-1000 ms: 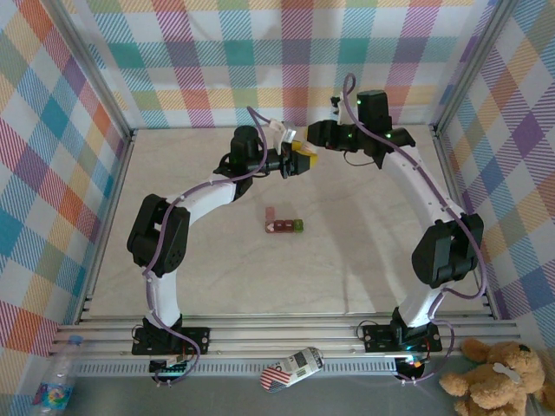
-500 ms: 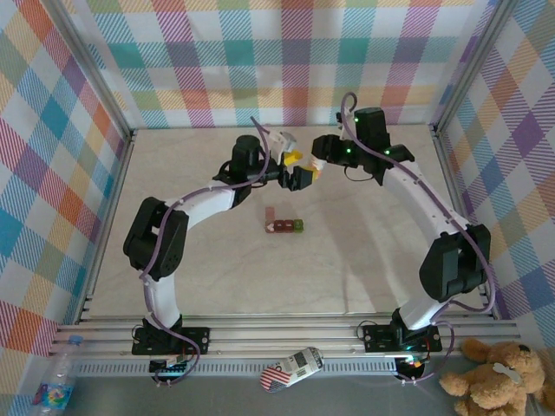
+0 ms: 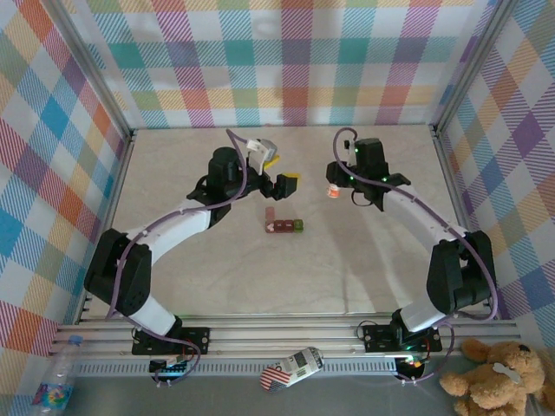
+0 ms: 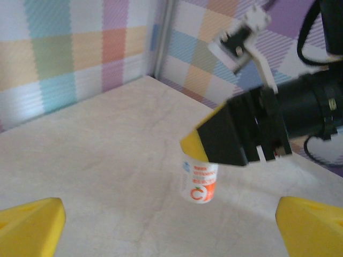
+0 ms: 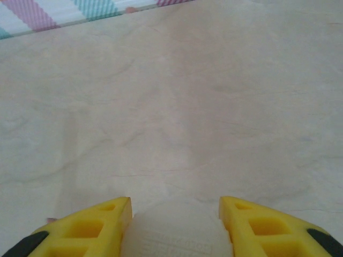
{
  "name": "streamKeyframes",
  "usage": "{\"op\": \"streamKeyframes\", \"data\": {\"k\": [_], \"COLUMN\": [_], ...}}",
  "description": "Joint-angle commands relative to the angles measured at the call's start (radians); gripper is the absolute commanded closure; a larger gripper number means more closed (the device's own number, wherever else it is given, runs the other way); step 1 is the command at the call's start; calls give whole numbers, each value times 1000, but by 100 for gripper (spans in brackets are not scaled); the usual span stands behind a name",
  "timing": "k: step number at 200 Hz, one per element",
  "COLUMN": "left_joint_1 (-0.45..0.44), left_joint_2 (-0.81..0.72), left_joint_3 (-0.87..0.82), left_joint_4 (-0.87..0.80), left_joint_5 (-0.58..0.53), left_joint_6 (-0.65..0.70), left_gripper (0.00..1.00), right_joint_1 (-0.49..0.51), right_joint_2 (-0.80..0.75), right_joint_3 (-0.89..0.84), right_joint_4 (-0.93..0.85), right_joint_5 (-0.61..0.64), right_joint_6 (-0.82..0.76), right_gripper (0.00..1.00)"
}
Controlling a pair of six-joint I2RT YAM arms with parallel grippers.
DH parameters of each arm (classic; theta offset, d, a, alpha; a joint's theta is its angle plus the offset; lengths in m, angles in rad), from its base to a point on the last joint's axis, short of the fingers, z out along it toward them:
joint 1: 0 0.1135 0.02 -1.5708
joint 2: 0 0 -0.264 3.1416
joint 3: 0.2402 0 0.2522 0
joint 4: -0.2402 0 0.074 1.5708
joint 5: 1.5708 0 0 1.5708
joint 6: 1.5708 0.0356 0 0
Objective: Sort the pills into containers
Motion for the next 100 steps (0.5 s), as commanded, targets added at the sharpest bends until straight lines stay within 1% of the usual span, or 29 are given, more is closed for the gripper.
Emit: {"op": "streamKeyframes", "data": {"k": [1,40,73,85,100], "left_joint_1": [-7,-4,5,11,22], "left_joint_2": [-62,-128,-167,-181,-192], "left_joint_3": [-17,2,-3,-18,-33], "left_joint_4": [-57,-174,-235,-234,-227], "left_joint_5": [-130,-323,-486,-526,-546], "left_joint_6": [28,31,22,8,-17], "left_gripper": [0,0,0,0,0], "right_joint_1": [1,4,12,17,21], "right_joint_2": [-32,-18,10,19,29], "right_joint_3": [-69,-201,-261,-279,-301], "right_joint_4": [163,325,385,397,413], "right_joint_5": [97,174,210,224,237], "right_joint_6": [-75,-69,-42,-29,-7], "right_gripper": [74,74,73,72,71]}}
